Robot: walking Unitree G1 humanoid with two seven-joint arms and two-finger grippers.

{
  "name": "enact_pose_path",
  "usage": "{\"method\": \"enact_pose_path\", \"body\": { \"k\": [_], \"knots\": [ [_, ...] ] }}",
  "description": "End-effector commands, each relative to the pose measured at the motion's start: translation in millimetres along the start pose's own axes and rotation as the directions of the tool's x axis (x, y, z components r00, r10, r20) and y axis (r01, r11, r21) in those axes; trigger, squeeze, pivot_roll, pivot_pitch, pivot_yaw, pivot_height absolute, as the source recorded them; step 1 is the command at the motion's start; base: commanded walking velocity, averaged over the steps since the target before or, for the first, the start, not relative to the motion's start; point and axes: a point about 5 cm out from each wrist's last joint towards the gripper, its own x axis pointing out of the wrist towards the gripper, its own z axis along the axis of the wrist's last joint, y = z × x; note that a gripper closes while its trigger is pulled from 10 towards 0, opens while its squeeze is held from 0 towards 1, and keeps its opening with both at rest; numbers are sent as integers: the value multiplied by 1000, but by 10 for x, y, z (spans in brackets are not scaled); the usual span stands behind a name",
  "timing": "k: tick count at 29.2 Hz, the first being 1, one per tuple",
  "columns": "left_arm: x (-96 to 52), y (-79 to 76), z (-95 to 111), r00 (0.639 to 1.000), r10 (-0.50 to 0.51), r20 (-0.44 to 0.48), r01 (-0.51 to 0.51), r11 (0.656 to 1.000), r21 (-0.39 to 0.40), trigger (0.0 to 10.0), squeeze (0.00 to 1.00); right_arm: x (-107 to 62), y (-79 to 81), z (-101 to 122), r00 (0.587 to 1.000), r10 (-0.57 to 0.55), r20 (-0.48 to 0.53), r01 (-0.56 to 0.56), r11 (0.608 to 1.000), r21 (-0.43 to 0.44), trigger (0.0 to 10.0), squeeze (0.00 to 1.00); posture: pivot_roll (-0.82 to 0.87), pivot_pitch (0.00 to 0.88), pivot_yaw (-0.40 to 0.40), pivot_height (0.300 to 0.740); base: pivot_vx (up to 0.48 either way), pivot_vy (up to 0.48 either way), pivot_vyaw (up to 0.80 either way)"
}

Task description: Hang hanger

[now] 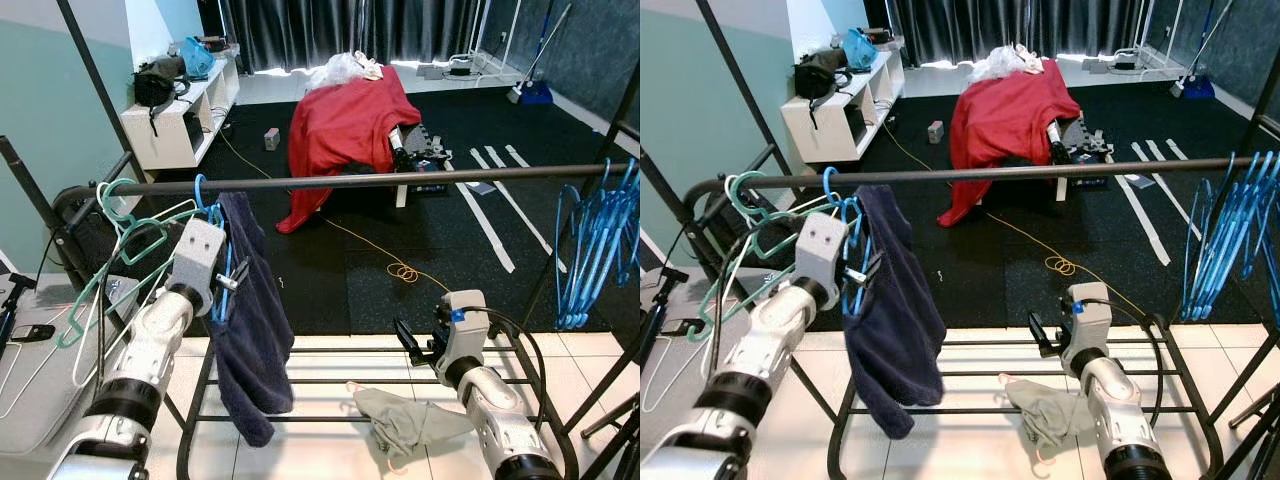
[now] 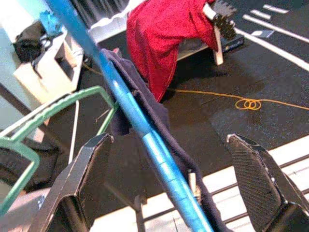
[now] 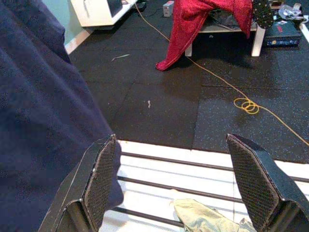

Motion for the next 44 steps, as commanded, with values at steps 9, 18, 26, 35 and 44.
{"method": "enact_pose_path", "body": {
  "k": [9, 18, 26, 35, 44],
  "knots": [
    [43, -139, -168, 983, -44, -176, 45, 999, -1, 0, 0, -8, 77, -15, 1000, 0, -4, 0, 1000, 0, 10000, 0, -198, 0, 112, 740, 0, 0, 0],
    [61, -139, -166, 976, -52, -211, 58, 998, 22, 0, 0, 2, 85, -5, 1000, -8, 0, 8, 1000, 1, 10000, 0, -200, 0, 116, 740, 0, 0, 0],
    [68, 5, -147, 962, 6, -274, 11, 998, 60, 0, 0, 7, 88, 6, 1000, -13, 1, 13, 1000, 3, 10000, 0, -199, 0, 116, 740, 0, 0, 0],
    [66, 233, -27, 939, 182, -291, -176, 983, 47, 10000, 1000, 2, 81, 9, 1000, -14, -2, 14, 1000, 1, 10000, 0, -192, 0, 106, 740, 0, 0, 0],
    [29, 305, 24, 920, 257, -297, -254, 966, 49, 7647, 0, 0, 78, 12, 1000, -18, -2, 18, 1000, 7, 10000, 0, -186, 0, 108, 740, 0, 0, 0]
  ]
}}
